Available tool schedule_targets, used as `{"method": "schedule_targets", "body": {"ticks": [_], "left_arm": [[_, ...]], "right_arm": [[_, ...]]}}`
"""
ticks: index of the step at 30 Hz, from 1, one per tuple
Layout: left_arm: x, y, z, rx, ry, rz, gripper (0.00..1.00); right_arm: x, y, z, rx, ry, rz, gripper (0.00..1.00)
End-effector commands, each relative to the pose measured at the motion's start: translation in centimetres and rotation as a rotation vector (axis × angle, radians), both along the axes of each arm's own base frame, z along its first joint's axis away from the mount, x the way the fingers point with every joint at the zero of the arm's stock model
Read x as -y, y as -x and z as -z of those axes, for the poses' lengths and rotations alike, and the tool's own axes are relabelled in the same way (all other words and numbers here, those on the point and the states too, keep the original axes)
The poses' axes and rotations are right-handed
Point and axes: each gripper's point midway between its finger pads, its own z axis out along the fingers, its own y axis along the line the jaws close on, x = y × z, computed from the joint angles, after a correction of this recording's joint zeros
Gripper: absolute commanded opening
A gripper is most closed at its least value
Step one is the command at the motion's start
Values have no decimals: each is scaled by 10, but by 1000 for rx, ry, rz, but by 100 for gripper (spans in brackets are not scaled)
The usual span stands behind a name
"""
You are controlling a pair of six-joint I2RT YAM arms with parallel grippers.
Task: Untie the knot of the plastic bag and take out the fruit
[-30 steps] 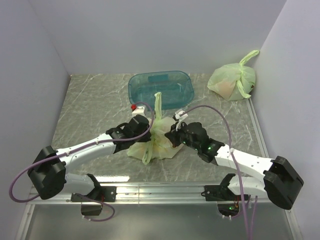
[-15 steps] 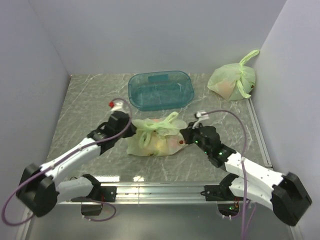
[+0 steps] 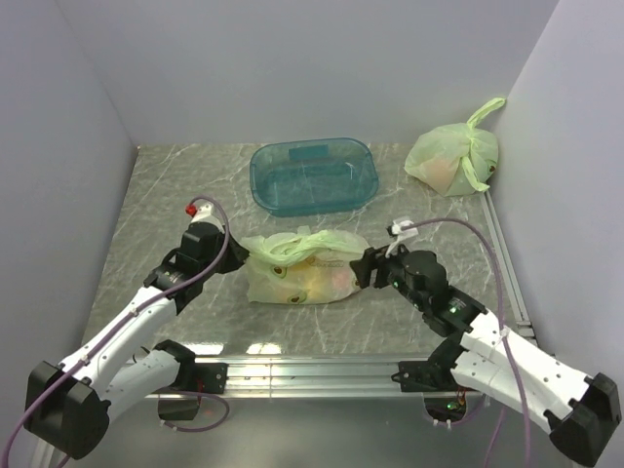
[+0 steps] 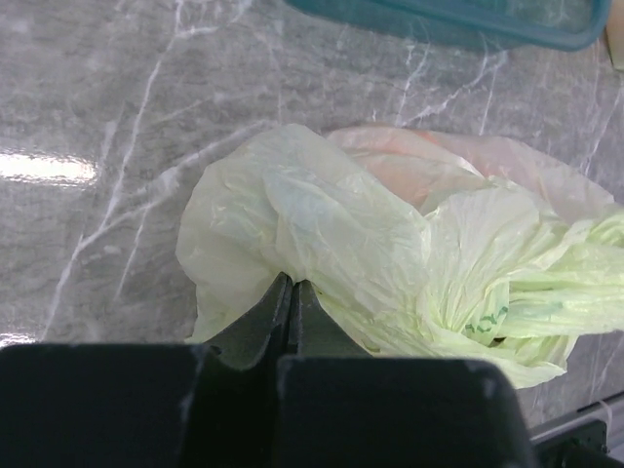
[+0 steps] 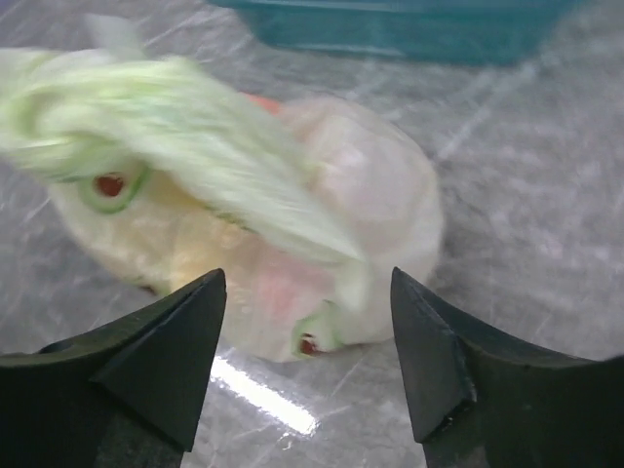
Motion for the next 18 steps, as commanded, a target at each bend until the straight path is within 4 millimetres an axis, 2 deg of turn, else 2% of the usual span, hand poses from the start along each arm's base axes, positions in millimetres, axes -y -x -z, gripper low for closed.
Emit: {"method": "schedule_targets", "body": {"ticks": [1,2,3,6,7,8,9,14,18], "left_arm": [[12,-2,-19,47,9,90,1],[13,0,-20,42,5,107,1],[13,-1,-22,50,-2,114,1],[11,1,-28,59,-19,124,1],[10,1,-31,68,-20,122,1],[10,2,-33,71,-24,124,1],[9,2,-34,73,-28,122,1],[4,7,-36,78,-42,120,1],[3,9,-34,76,-48,123,1]], "right_arm": [[-26,10,-53,115,88,-157,78],[-32,9,-48,106,149,-182,80],[-44,11,-67,142,149,-213,80],[-61,1,-72,160,232,-235,82],[-65,-3,-72,160,250,-235,82],[-69,-9,-63,138,281,-230,82],[-71,-14,-68,158,304,-228,81],[-84,-23,-57,151,381,-276,80],[-83,-33,-48,141,412,-237,73]]}}
